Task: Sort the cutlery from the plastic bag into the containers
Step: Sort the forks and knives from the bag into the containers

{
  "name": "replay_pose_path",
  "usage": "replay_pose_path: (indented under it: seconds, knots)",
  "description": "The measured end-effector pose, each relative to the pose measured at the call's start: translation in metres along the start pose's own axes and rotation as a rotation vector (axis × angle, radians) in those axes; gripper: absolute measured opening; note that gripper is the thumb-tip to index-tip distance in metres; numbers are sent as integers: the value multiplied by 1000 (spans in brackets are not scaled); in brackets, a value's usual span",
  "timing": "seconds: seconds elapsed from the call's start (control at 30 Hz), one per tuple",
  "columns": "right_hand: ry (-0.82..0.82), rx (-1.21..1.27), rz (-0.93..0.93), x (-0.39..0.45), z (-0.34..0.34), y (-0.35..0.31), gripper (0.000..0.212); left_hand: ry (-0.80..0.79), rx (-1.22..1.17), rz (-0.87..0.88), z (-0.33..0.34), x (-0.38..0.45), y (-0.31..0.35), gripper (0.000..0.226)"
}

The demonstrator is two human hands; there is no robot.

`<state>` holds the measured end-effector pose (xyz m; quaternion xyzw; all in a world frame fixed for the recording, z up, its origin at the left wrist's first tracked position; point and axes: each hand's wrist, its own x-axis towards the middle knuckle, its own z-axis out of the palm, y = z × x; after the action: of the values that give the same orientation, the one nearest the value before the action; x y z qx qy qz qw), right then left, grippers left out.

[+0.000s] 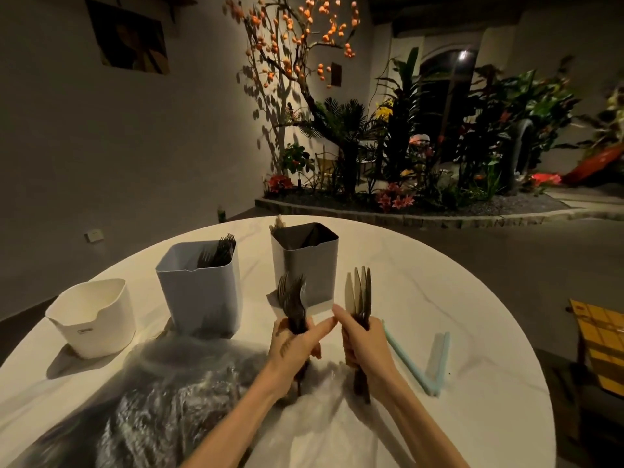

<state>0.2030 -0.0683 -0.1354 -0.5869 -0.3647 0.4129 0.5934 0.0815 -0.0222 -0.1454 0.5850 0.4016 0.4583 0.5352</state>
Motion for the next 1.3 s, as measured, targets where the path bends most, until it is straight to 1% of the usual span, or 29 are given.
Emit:
replay_pose_path:
  seconds: [0.03,0.1,0.2,0.23,0.3,0.33,0.4,0.5,0.67,0.73,0.8,0.83,0.9,1.0,1.03,1.07,1.1,1.13,1.23,1.3]
  knots:
    - [8,16,-3,2,-1,-4,45,6,-9,5,1,1,3,44]
    - [24,63,-66,5,-1,-15,49,24,-59,50,1,5,11,40]
    - [32,-48,-213,1,-1,-23,57,-1,-35,103,-2,9,11,29]
    - [14,-93,-234,-2,0,-20,56,-16,-10,93,-2,9,6,23]
    - [-6,-102,-188,-7,2,-12,51,-25,3,34,-3,7,-3,15]
    - [7,-70,-138,-6,3,-8,50,-25,2,8,-2,5,-5,16]
    - [52,16,-60,-4,3,-7,51,-14,-14,-8,-1,2,-2,30]
    - [75,51,-70,-1,1,-7,53,1,-54,3,-1,-2,8,42]
    - [54,2,-5,-3,3,0,54,-5,-102,-48,0,-4,8,38]
    - [84,24,14,-1,2,-1,52,0,-108,-28,1,-3,12,41]
    - [104,61,15,2,2,-5,50,37,-137,-3,0,-1,15,49]
    - [101,73,9,2,2,-6,50,50,-144,-7,0,1,15,49]
    - [93,80,1,2,2,-5,49,49,-90,-13,0,6,17,43]
    - [108,62,12,5,1,2,50,53,-4,74,3,17,16,52]
    - [109,60,8,6,1,5,51,42,16,85,5,18,13,49]
    - [106,60,2,7,1,7,53,13,13,83,7,19,9,42]
    - [103,60,1,8,0,9,54,-26,4,59,7,18,3,34]
    - [106,62,7,9,0,11,54,-52,5,8,8,20,-5,30]
    - [123,74,35,12,-1,14,51,-60,14,-183,7,27,-15,40]
    - [105,70,17,11,-2,15,50,-44,-15,-226,6,34,-8,54]
